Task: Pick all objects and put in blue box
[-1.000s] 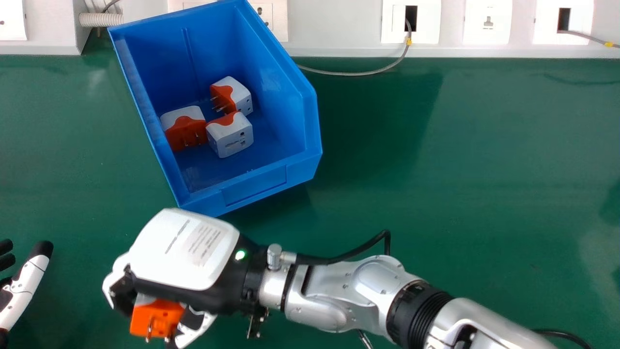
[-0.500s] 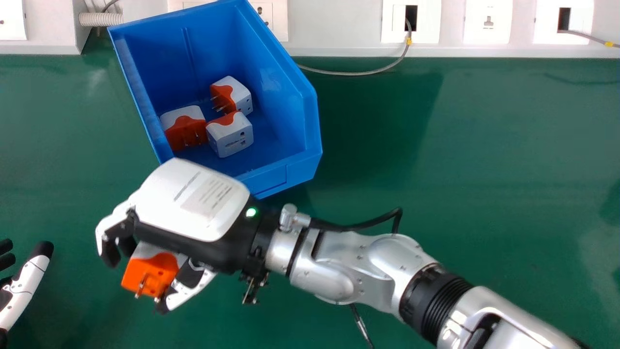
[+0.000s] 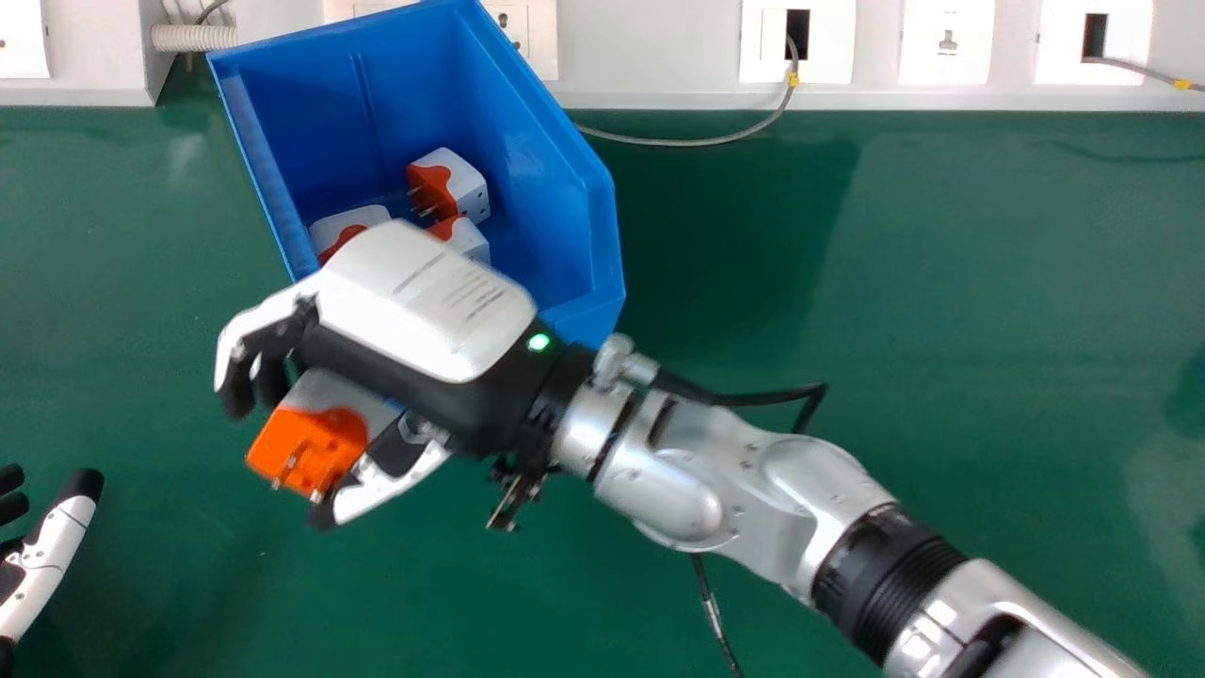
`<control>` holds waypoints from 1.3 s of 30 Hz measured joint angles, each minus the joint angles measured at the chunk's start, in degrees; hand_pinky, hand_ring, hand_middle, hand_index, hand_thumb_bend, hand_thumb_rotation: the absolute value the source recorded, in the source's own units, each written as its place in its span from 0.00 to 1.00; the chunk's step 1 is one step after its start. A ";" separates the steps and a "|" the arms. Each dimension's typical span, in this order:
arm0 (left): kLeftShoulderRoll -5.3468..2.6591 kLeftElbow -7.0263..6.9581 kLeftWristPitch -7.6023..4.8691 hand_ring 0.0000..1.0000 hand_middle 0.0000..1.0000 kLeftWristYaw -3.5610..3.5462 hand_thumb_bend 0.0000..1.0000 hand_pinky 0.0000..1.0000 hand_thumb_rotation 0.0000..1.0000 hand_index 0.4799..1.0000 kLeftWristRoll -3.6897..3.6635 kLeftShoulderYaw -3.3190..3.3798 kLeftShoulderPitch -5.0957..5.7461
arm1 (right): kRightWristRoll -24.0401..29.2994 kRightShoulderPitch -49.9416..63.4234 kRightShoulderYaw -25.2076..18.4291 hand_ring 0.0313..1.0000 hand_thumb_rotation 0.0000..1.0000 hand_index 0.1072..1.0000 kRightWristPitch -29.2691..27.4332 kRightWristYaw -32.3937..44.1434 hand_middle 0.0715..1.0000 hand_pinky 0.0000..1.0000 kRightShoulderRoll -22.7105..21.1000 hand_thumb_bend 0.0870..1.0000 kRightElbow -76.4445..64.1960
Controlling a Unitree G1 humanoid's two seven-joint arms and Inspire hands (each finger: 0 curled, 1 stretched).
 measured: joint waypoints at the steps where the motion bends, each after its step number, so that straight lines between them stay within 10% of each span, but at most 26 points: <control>1: 0.00 0.00 0.03 0.71 0.72 -0.03 0.81 0.65 0.30 0.49 -0.04 0.03 0.00 | 0.77 0.00 -1.10 0.44 0.00 0.44 -0.11 -0.12 0.46 0.37 -0.37 0.45 -0.35; 19: 0.03 0.11 0.27 0.71 0.72 -0.71 0.81 0.65 0.29 0.49 -0.28 0.38 -0.10 | 0.17 -10.18 -8.24 0.41 0.00 0.46 6.61 -12.86 0.46 0.36 -0.99 0.45 12.85; 33: 0.12 0.15 0.55 0.72 0.72 0.33 0.80 0.66 0.30 0.49 -0.05 0.09 -0.24 | -5.39 -17.94 -0.66 0.44 0.00 0.48 18.97 -16.00 0.47 0.35 5.59 0.45 33.23; 36: 0.07 0.15 0.55 0.72 0.72 0.32 0.80 0.66 0.29 0.49 -0.08 0.13 -0.29 | -8.37 -17.99 2.08 0.54 0.01 0.57 21.43 -19.43 0.59 0.43 5.70 0.58 33.45; 39: 0.09 0.15 0.55 0.71 0.72 0.34 0.80 0.65 0.28 0.49 -0.06 0.10 -0.35 | -8.77 -17.99 2.89 0.87 0.17 0.84 22.72 -23.44 0.91 0.71 6.06 0.87 33.48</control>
